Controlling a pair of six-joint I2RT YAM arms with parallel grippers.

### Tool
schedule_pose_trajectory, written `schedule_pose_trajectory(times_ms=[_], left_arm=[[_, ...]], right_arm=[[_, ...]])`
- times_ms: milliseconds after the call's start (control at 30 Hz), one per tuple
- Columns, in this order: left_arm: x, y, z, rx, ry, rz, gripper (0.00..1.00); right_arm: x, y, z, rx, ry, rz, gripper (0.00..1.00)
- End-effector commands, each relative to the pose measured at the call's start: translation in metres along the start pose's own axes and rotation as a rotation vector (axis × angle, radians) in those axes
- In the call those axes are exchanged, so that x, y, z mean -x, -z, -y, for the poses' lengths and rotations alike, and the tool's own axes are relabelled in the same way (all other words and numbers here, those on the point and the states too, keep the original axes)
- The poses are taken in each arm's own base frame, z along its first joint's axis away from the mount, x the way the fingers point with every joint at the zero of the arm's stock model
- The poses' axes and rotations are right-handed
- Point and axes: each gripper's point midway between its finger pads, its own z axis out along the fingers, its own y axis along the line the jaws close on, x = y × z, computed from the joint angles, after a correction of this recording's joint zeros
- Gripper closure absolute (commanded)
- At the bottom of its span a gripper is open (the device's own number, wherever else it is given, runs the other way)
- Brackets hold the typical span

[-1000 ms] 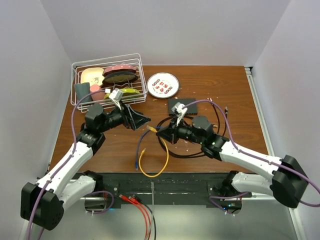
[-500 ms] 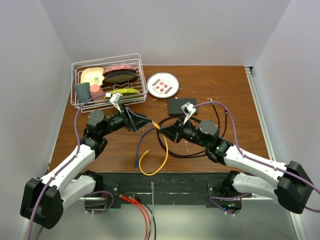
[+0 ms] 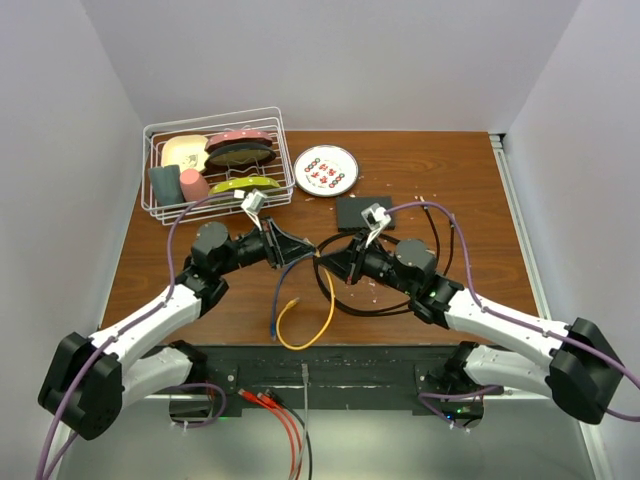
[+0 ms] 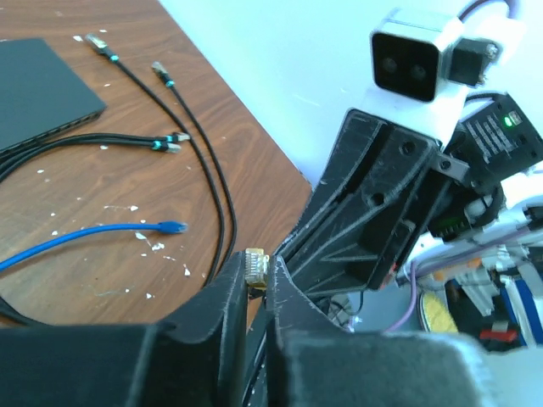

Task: Insert the plug into the switch port

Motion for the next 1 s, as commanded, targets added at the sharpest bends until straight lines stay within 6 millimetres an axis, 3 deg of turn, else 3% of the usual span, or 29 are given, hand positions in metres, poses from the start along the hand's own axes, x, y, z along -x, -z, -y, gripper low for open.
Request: schedule_pose_trajectory(times_ms=[0, 133, 167, 200, 300, 367, 433, 467, 633, 733, 800, 967], left_arm=[[0.019, -0.010, 0.013, -0.017, -0.030, 0.071, 1.00], [0.021, -0.008, 0.011, 0.016, -0.030, 0.083, 1.00], [0.024, -0.007, 0.013, 0.019, -0.040, 0.091, 1.00], [0.023, -0.005, 0.008, 0.054, -0.029, 0.085, 1.00], [0.025, -0.004, 0.002, 0.111, -0.059, 0.071, 1.00], [0.029, -0.005, 0.001, 0.135, -0.063, 0.066, 1.00], [0.026, -0.006, -0.003, 0.156, -0.052, 0.052, 1.00], [0.026, -0.006, -0.003, 0.159, -0.048, 0.053, 1.00], [0.025, -0.009, -0.006, 0.191, -0.029, 0.040, 1.00], [0.026, -0.009, -0.008, 0.218, -0.020, 0.041, 1.00], [0.026, -0.009, -0.009, 0.229, -0.014, 0.042, 1.00], [0.027, -0.010, -0.008, 0.235, -0.013, 0.038, 1.00]], right_arm=[[0.010, -0.008, -0.012, 0.040, 0.008, 0.016, 1.00], [0.004, -0.011, -0.003, -0.014, 0.052, -0.040, 1.00], [0.011, -0.012, -0.004, -0.019, 0.092, -0.035, 0.94], [0.006, -0.009, 0.000, -0.046, 0.101, -0.065, 0.81], [0.019, -0.001, 0.006, -0.113, 0.163, -0.049, 0.48], [0.031, 0.002, 0.009, -0.155, 0.199, -0.024, 0.38], [0.032, 0.006, 0.013, -0.187, 0.213, -0.042, 0.24], [0.038, 0.006, 0.014, -0.205, 0.232, -0.036, 0.23], [0.033, 0.001, 0.016, -0.278, 0.285, -0.080, 0.22], [0.029, 0.001, 0.018, -0.328, 0.321, -0.096, 0.26], [0.028, -0.002, 0.017, -0.346, 0.340, -0.097, 0.33], [0.022, -0.012, 0.022, -0.387, 0.380, -0.130, 0.38]])
